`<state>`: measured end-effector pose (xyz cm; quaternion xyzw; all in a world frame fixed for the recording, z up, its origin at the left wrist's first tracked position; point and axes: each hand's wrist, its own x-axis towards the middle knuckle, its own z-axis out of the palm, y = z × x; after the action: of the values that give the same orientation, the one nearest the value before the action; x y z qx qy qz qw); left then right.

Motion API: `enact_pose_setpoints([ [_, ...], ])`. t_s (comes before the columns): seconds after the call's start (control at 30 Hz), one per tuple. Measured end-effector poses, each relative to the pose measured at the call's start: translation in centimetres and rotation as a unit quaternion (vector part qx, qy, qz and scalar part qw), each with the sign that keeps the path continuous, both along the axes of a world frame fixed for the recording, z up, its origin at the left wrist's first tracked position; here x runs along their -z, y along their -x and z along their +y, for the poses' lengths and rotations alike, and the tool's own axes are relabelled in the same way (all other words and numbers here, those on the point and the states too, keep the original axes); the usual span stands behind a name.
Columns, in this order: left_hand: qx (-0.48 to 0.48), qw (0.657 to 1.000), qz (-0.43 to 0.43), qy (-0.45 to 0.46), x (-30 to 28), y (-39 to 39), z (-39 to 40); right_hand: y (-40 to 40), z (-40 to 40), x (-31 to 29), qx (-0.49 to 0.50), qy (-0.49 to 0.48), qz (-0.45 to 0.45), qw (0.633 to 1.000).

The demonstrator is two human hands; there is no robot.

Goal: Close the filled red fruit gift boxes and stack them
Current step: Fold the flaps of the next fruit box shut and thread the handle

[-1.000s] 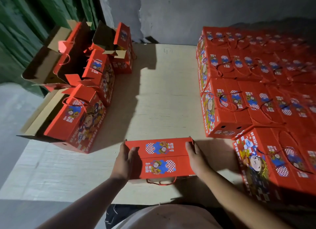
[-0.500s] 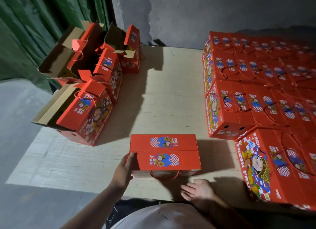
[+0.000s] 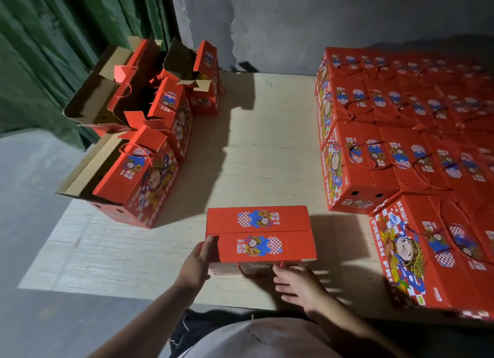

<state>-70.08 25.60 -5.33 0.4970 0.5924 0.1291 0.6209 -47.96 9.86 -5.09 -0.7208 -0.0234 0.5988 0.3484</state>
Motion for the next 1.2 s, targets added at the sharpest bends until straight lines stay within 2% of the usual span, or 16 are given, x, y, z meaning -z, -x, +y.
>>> enact_pose_setpoints([
  [0.17,0.006,1.0,0.011,-0.01,0.2,0.2,0.2,1.6,0.9,-1.6,0.002,-0.044,0.032,0.998],
  [0.3,0.003,1.0,0.011,-0.015,0.2,0.3,0.0,1.9,0.7,-2.4,0.029,-0.079,-0.019,0.996],
  [0.4,0.005,1.0,0.009,-0.014,-0.1,0.3,-0.1,2.4,0.0,-2.6,0.04,-0.124,0.02,0.991],
  [0.53,0.012,1.0,0.012,-0.012,-0.1,0.4,0.0,2.6,0.0,-4.0,-0.002,-0.174,0.026,0.984],
  [0.7,0.017,1.0,0.01,-0.019,-0.1,0.3,0.1,0.2,3.8,-9.0,-0.044,-0.307,0.061,0.949],
  [0.8,0.02,1.0,0.01,-0.019,-0.1,0.1,0.1,-2.9,7.5,-11.4,-0.033,-0.315,0.039,0.948],
  [0.87,0.019,1.0,0.01,-0.01,-0.2,-0.1,0.1,-4.4,9.4,-11.6,-0.064,-0.251,-0.007,0.966],
  [0.93,0.02,1.0,0.015,-0.006,-0.4,-0.1,0.1,-5.0,10.6,-10.8,-0.146,-0.18,-0.072,0.97],
  [1.07,0.039,0.998,0.037,-0.038,-0.5,0.1,0.0,-6.0,12.2,-9.2,-0.262,-0.137,-0.242,0.924],
  [1.13,0.039,0.997,0.04,-0.044,-0.5,0.1,0.0,-6.3,12.8,-8.7,-0.267,-0.131,-0.329,0.896],
  [1.2,0.037,0.997,0.042,-0.048,-0.6,-0.1,-0.1,-6.0,13.3,-8.2,-0.266,-0.139,-0.372,0.878],
])
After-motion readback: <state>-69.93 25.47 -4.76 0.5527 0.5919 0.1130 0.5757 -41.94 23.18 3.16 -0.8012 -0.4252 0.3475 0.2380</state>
